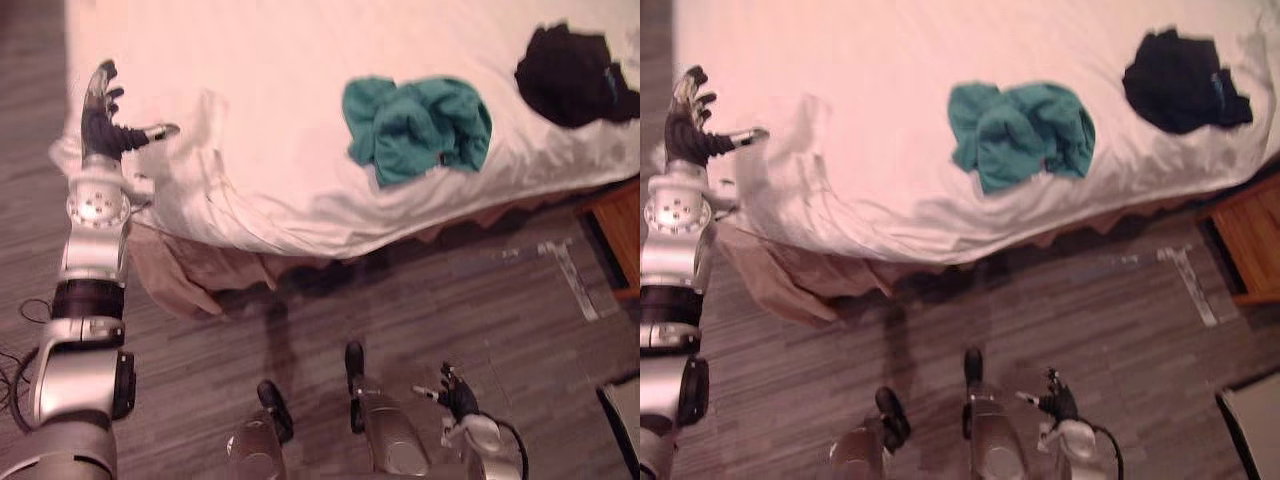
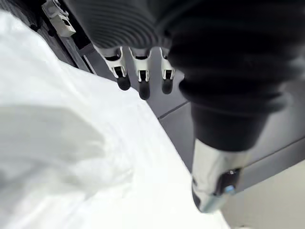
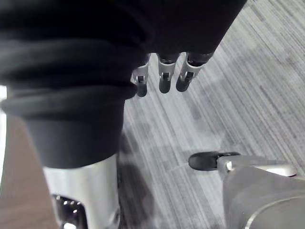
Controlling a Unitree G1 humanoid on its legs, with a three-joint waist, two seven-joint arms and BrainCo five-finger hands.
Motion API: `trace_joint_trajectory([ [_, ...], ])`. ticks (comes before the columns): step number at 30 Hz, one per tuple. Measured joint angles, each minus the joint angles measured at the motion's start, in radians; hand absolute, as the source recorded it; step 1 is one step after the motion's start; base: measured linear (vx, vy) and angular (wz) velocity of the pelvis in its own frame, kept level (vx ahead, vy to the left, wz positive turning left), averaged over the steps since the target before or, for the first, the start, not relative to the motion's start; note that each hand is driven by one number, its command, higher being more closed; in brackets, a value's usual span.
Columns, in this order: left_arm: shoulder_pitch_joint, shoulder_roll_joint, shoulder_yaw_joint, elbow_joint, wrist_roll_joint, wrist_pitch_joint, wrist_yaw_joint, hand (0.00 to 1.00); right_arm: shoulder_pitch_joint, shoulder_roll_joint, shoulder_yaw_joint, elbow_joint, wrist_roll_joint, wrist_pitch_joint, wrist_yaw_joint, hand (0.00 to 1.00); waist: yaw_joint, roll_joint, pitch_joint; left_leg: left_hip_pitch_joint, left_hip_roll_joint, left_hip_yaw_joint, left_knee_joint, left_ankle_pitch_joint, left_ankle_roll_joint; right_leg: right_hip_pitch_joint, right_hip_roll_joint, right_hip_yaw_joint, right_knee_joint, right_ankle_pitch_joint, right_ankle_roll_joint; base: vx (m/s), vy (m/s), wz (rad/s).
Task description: Tidy the bed and pick cloth on bed and put in laundry
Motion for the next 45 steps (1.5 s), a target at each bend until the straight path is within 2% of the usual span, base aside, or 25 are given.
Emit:
trace_joint_trajectory([
  [1,-0.027,0.005,0.000,0.028,0.024,0.025,0.005,1.00,-0.010,-0.013,0.000,-0.004,0.006,-0.002,-0.002,0.00,0.000,-0.003,0.002,-0.026,0.008,0.008,0.010,-0.006,0.002,-0.028,0.005,0.007,0.000,0.013,0.002,-0.10,-0.045,-0.21],
  [2,-0.054,0.019,0.001,0.060,0.069,0.072,0.012,1.00,-0.010,-0.030,0.000,-0.035,0.010,-0.004,-0.013,0.00,-0.001,-0.010,0.022,-0.042,0.012,0.015,0.020,-0.008,0.006,-0.040,0.005,0.018,-0.007,0.020,0.003,-0.10,-0.041,-0.18],
  [4,-0.056,0.033,0.005,0.071,0.109,0.099,0.020,1.00,-0.010,-0.047,-0.002,-0.047,0.024,-0.008,-0.022,0.00,-0.007,-0.012,0.031,-0.052,0.020,0.016,0.034,-0.016,0.009,-0.040,0.008,0.021,-0.019,0.028,0.010,-0.05,-0.033,-0.10],
  [7,-0.042,0.067,0.043,0.073,0.149,0.138,-0.018,1.00,0.012,-0.087,-0.020,-0.114,0.081,-0.008,-0.050,0.00,-0.011,-0.012,0.032,-0.047,0.031,0.014,0.040,-0.016,0.010,-0.030,0.016,0.020,-0.029,0.043,0.014,-0.06,-0.057,-0.05],
  [12,0.144,0.087,0.171,0.048,0.151,0.134,-0.077,1.00,0.038,-0.174,-0.113,-0.283,0.156,-0.010,-0.063,0.00,-0.015,-0.009,0.030,0.012,0.039,0.001,0.026,-0.013,0.007,0.052,0.026,0.011,-0.069,0.043,0.014,0.00,-0.045,0.07],
  [15,0.367,0.090,0.289,0.022,0.145,0.080,-0.071,1.00,0.039,-0.228,-0.189,-0.427,0.143,-0.011,-0.090,0.00,-0.019,-0.001,0.025,0.063,0.031,-0.011,-0.013,0.010,-0.015,0.111,0.029,0.000,-0.100,0.041,0.014,0.03,-0.050,0.11],
  [16,0.472,0.088,0.316,0.024,0.132,0.054,-0.070,0.00,0.037,-0.244,-0.211,-0.459,0.106,-0.011,-0.090,0.00,-0.018,0.002,0.005,0.080,0.021,-0.013,-0.038,0.023,-0.022,0.119,0.027,-0.009,-0.101,0.026,0.014,0.04,-0.058,0.11],
  [19,0.674,0.051,0.367,0.078,0.126,0.009,-0.072,0.00,0.016,-0.269,-0.217,-0.468,0.010,-0.008,-0.079,0.00,-0.015,0.015,-0.031,0.154,-0.015,-0.041,-0.111,0.062,-0.029,0.181,0.022,-0.027,-0.111,0.010,-0.006,0.06,-0.027,0.20],
  [20,0.743,0.026,0.380,0.096,0.110,-0.009,-0.072,0.00,0.009,-0.271,-0.213,-0.468,-0.029,-0.008,-0.056,0.00,-0.010,0.023,-0.066,0.173,-0.026,-0.056,-0.134,0.069,-0.030,0.200,0.021,-0.040,-0.111,0.001,-0.016,0.04,0.008,0.29],
  [24,0.859,0.019,0.506,0.189,0.007,0.000,-0.045,0.00,-0.028,-0.315,-0.154,-0.454,-0.082,-0.018,0.044,0.00,0.011,0.039,-0.126,0.235,-0.053,-0.095,-0.188,0.083,-0.029,0.259,0.008,-0.074,-0.112,-0.021,-0.019,0.03,0.038,0.27],
  [25,0.873,0.022,0.579,0.230,-0.019,0.003,-0.023,0.00,-0.051,-0.350,-0.106,-0.417,-0.084,-0.019,0.076,1.00,0.017,0.047,-0.143,0.252,-0.067,-0.119,-0.210,0.093,-0.024,0.281,-0.001,-0.096,-0.112,-0.027,-0.016,0.00,0.075,0.57],
  [27,0.920,0.050,0.660,0.289,-0.029,0.002,-0.002,0.00,-0.142,-0.396,-0.007,-0.348,-0.084,-0.012,0.127,1.00,0.041,0.056,-0.183,0.263,-0.093,-0.149,-0.251,0.108,-0.010,0.293,-0.021,-0.125,-0.119,-0.035,-0.018,-0.03,0.080,0.49],
  [29,0.946,0.058,0.700,0.311,-0.024,-0.001,0.001,0.00,-0.235,-0.413,0.052,-0.315,-0.082,0.000,0.156,1.00,0.065,0.060,-0.192,0.265,-0.107,-0.174,-0.273,0.123,0.001,0.298,-0.035,-0.146,-0.119,-0.035,-0.018,-0.03,0.070,0.40],
  [33,0.953,0.041,0.704,0.319,-0.017,-0.020,-0.035,0.00,-0.467,-0.430,0.150,-0.200,-0.030,0.023,0.198,1.00,0.118,0.061,-0.192,0.237,-0.135,-0.244,-0.291,0.155,0.011,0.305,-0.060,-0.199,-0.120,-0.032,-0.013,-0.05,0.059,0.57],
  [36,0.981,-0.056,0.653,0.286,-0.051,-0.054,-0.077,0.00,-0.676,-0.422,0.219,-0.141,0.056,0.012,0.199,1.00,0.148,0.072,-0.181,0.162,-0.159,-0.283,-0.296,0.177,0.016,0.244,-0.083,-0.235,-0.113,-0.019,-0.006,-0.06,0.057,0.44],
  [38,0.985,-0.175,0.576,0.240,-0.154,-0.075,-0.079,0.00,-0.795,-0.390,0.243,-0.127,0.097,-0.003,0.199,1.00,0.176,0.095,-0.131,0.140,-0.176,-0.288,-0.299,0.195,0.037,0.229,-0.100,-0.240,-0.112,-0.002,0.003,-0.02,0.081,0.17],
  [39,0.989,-0.202,0.553,0.223,-0.193,-0.081,-0.079,0.00,-0.822,-0.373,0.251,-0.127,0.114,-0.005,0.198,1.00,0.178,0.100,-0.115,0.135,-0.180,-0.288,-0.299,0.197,0.040,0.225,-0.103,-0.240,-0.112,0.003,0.003,-0.05,0.101,0.09],
  [40,0.998,-0.260,0.498,0.165,-0.282,-0.097,-0.083,0.00,-0.879,-0.330,0.268,-0.137,0.140,-0.009,0.199,1.00,0.179,0.107,-0.080,0.107,-0.188,-0.290,-0.291,0.200,0.044,0.203,-0.112,-0.241,-0.112,0.012,0.004,-0.05,0.079,0.09],
  [42,0.992,-0.333,0.409,0.060,-0.370,-0.123,-0.095,0.00,-0.953,-0.272,0.271,-0.156,0.164,-0.007,0.195,1.00,0.180,0.120,-0.014,0.062,-0.197,-0.290,-0.277,0.202,0.047,0.165,-0.123,-0.241,-0.110,0.027,0.006,-0.06,0.079,0.08],
  [45,0.965,-0.390,0.312,-0.009,-0.400,-0.163,-0.093,0.00,-1.025,-0.252,0.303,-0.156,0.164,0.012,0.179,1.00,0.182,0.139,0.037,0.025,-0.207,-0.287,-0.271,0.213,0.063,0.118,-0.135,-0.237,-0.089,0.031,0.007,-0.03,0.051,0.00],
])
